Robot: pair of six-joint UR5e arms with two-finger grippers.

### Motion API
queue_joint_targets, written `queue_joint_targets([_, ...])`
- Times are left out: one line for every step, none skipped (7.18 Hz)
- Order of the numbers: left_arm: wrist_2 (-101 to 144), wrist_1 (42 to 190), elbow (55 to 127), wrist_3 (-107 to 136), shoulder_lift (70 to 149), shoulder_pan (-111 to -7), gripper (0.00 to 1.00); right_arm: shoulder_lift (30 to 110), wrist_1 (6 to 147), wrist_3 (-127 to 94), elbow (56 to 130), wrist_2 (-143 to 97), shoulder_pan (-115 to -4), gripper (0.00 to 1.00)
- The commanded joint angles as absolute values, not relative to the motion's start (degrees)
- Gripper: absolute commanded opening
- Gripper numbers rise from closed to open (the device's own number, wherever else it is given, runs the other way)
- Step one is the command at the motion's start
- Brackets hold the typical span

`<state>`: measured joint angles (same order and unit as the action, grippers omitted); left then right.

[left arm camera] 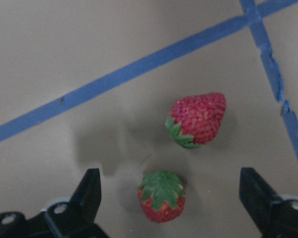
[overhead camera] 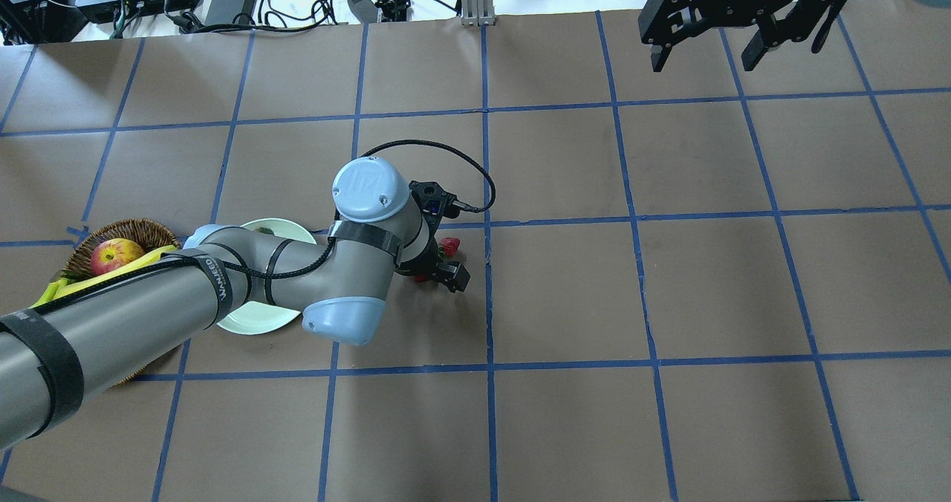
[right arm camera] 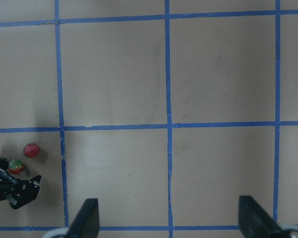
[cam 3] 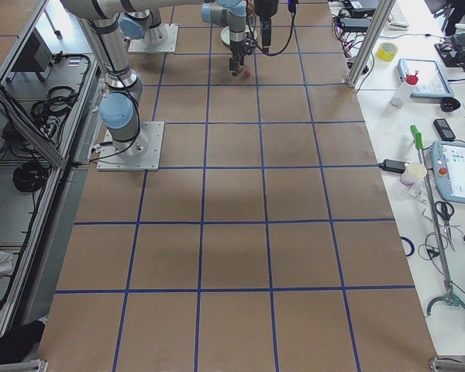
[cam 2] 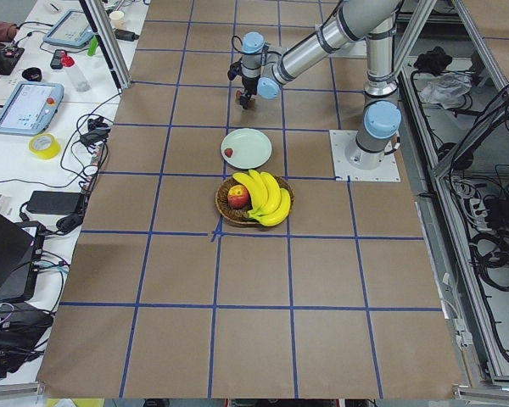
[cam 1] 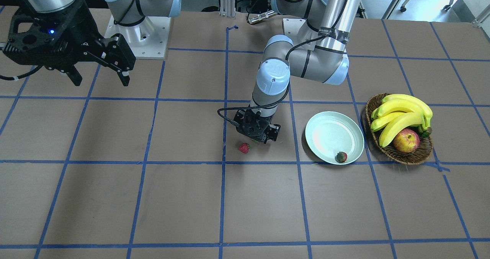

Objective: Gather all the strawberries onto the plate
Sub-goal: 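Move the left gripper back and grasp the second strawberry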

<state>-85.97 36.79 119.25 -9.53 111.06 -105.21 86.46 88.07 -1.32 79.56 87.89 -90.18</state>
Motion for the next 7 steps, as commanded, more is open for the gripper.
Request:
queue_joint_targets([-85.9,36.6,117.5,-9.6,111.4,-105.3,0.81,86.5,88.1,-1.2,79.6,88.0,-90.2,1.0])
queue_joint_targets([-86.3,36.7,117.6,-9.7,111.4,-105.3,0.7,86.5,88.1,-1.2,79.6,88.0,-90.2,1.0])
queue_joint_targets([-86.4,37.2,118.7,-9.1,110.9,-105.3,0.52,86.5,88.1,-1.2,79.6,88.0,-90.2,1.0])
queue_joint_targets([-86.4,37.2,121.0,-9.1,110.0,-105.2,0.44,86.5,88.1,-1.2,79.6,88.0,-90.1,1.0])
queue_joint_targets([-86.3,37.1,121.5,-9.2,110.0,-105.2,0.41,86.5,88.1,-1.2,79.6,88.0,-90.1,1.0])
queue_joint_targets([-86.2,37.2,121.2,-9.4,110.1,-105.1,0.36,86.5,88.1,-1.2,79.6,88.0,-90.2,1.0])
queue_joint_targets([-86.0,37.0,120.8,-8.7,110.0,-105.0,0.24,86.5,88.1,-1.2,79.6,88.0,-90.1,1.0])
